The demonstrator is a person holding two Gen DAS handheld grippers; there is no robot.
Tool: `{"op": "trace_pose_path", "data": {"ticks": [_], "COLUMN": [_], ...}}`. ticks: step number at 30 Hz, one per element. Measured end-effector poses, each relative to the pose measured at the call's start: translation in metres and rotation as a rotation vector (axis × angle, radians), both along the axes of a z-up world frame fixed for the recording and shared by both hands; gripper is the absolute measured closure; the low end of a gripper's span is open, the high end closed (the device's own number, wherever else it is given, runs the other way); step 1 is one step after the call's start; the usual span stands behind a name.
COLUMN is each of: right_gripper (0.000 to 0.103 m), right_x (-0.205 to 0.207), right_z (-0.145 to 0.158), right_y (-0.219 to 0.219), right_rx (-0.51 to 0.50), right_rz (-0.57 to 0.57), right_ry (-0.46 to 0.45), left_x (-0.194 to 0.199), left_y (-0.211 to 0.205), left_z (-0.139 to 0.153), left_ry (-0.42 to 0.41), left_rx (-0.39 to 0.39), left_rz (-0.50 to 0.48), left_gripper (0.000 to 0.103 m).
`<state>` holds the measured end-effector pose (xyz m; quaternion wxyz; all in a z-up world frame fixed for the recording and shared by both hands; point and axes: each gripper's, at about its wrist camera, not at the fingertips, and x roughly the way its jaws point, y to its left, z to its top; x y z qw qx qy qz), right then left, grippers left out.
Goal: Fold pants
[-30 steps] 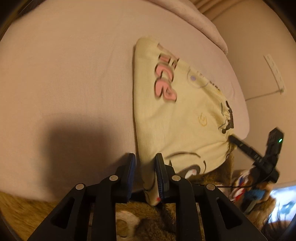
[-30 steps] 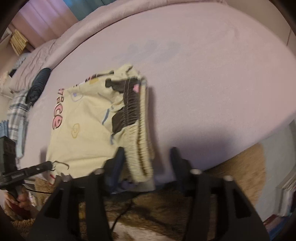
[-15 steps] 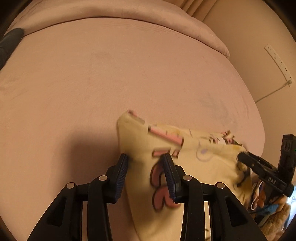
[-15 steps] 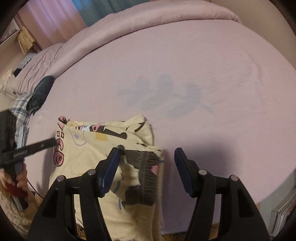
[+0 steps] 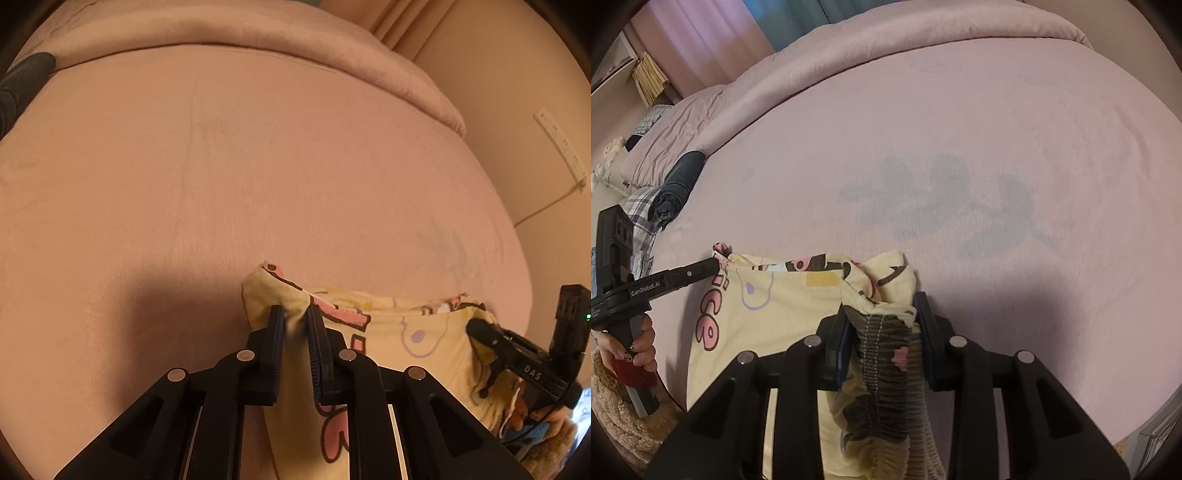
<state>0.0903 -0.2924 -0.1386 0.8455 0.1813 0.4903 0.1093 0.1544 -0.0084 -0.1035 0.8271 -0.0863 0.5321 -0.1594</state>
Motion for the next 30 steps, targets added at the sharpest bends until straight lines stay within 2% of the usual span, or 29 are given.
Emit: {"op": "trace_pose_path", "data": {"ticks": [8,25,27,28,29,30], "right_gripper": [0.071,0.07,0.065,0.058,0.051,0.049], "right_x": [0.001,0.001,-0.002,-0.005,-0.009,-0.014], "right_z": [-0.001,-0.005,0.0,0.004,0.01,0.016], "right_y": [0.011,0.019,0.021,0.022,0.024,0.024], "right_rx": [-0.035,-0.068,-0.096,-0.128,-0.167,-0.2], "right_rz": [-0.005,-0.023,-0.034,-0.045,-0.054,-0.061], "right_ry": [0.004,-0.002,-0.007,-0.017,-0.04,-0.067], "left_x": [-0.001,0.004,0.0,-0.005,-0.013,-0.02], "left_y": [0.014,0.011,0.011,0.011,0.012,0.011], "left_z": [-0.004,-0.001,0.006,0.012,0.021,0.028], "left_ry": [0.021,0.075,0.093,0.091,0.071,0.047], "left_rx": [-0.042,-0.078,-0.065,-0.063,-0.069,-0.078], "left_rz": [0.02,0.053,0.055,0.055,0.047,0.032], "left_gripper": [0.088,0.088,0.088,0.087,0.087,0.087]}}
